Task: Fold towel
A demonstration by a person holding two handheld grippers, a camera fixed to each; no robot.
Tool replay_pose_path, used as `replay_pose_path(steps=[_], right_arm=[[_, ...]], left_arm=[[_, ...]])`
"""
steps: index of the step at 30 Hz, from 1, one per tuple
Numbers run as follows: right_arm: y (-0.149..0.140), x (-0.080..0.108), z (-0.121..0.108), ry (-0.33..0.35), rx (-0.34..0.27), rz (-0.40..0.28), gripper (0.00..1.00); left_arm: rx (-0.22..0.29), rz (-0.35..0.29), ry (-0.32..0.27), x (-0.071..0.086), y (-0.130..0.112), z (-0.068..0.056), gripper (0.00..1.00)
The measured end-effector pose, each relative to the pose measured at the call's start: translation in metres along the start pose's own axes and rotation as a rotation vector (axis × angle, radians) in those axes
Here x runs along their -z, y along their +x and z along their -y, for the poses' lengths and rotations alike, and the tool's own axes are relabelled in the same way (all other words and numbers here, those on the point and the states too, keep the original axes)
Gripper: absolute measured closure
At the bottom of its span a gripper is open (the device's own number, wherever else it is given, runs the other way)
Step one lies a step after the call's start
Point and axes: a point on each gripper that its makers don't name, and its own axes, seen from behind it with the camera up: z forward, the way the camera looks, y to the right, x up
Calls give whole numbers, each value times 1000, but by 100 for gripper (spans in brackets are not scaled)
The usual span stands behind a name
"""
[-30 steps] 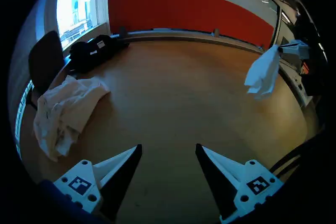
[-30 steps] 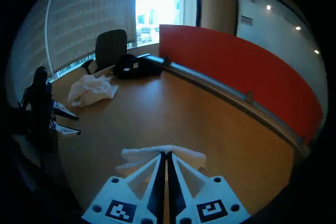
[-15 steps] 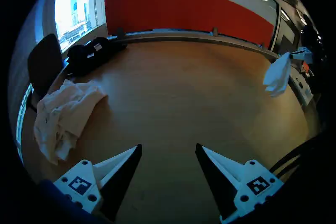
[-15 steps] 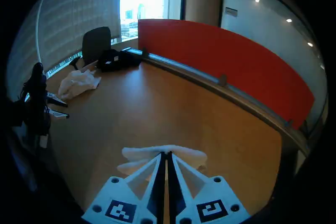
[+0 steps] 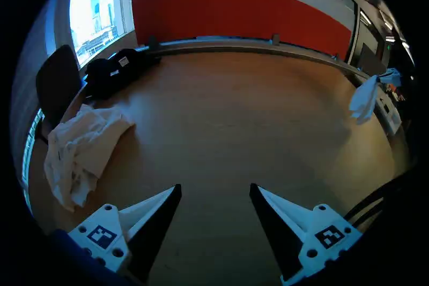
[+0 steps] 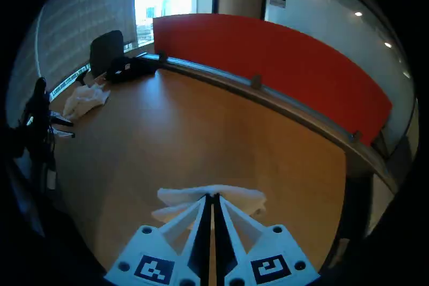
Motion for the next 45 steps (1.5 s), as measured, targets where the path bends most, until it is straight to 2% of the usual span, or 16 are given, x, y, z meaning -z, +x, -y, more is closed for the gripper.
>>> replay_pose_path(steps=[9, 15, 24, 30, 38, 45], right_arm=[[-21, 9, -38, -35, -19, 30, 95], [-30, 14, -55, -47, -31, 42, 95], [-42, 15, -61, -52, -47, 50, 95], [-56, 23, -64, -62, -59, 59, 95], [-110, 40, -69, -95, -96, 122, 95], [-171, 49, -69, -126, -179, 195, 95]], left_arm=[[-5, 4, 11, -1, 3, -2, 6], [-3, 7, 17, -1, 4, -3, 6], [-14, 7, 17, 0, 5, -6, 5], [-17, 5, 18, 1, 5, -6, 6], [-22, 7, 16, 2, 4, -9, 6], [-36, 10, 11, 1, 3, -13, 6]])
